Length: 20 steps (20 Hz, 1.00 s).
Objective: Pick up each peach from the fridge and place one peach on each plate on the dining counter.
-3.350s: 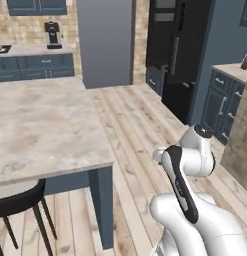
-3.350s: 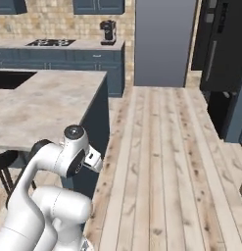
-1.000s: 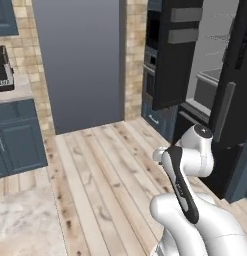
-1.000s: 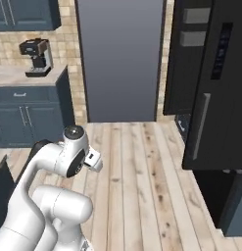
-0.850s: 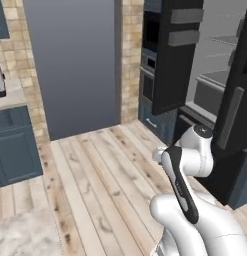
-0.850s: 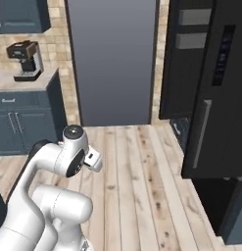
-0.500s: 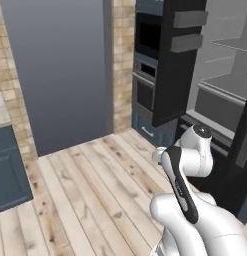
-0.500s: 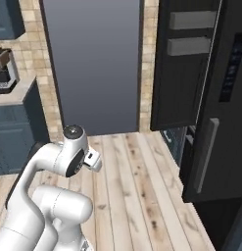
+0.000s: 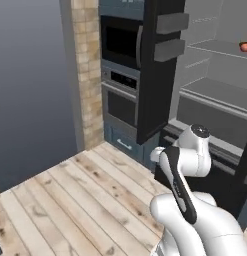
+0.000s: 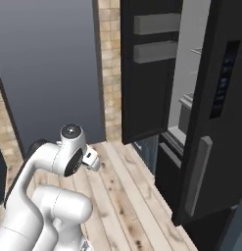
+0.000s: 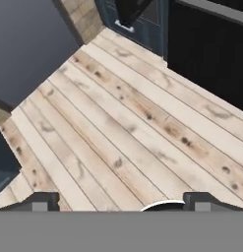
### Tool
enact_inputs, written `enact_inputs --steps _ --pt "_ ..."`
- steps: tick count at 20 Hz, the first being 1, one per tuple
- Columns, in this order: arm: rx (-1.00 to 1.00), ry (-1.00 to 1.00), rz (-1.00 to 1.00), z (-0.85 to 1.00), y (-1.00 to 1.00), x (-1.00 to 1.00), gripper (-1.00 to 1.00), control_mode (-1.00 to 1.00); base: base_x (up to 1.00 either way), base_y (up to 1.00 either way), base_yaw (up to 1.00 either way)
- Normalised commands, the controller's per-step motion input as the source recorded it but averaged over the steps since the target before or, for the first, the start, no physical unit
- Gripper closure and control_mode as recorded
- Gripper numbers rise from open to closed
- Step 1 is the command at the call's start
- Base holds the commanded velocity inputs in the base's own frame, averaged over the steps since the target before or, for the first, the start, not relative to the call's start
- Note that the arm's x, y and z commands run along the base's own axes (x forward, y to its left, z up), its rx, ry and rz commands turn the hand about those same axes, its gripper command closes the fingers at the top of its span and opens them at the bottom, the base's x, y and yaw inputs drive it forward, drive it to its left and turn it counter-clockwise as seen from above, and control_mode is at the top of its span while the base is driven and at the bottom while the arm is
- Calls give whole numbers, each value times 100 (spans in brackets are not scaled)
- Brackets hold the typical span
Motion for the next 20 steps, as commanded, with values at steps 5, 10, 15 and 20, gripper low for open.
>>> enact_inputs --steps 5,10,15,20 --pt "0 0 0 0 0 0 -100 100 81 -21 -42" --pt "0 0 0 0 0 0 -100 100 67 -14 -53" --pt "0 0 0 0 0 0 -100 100 66 0 -47" --pt "0 0 0 0 0 0 -100 100 61 0 -43"
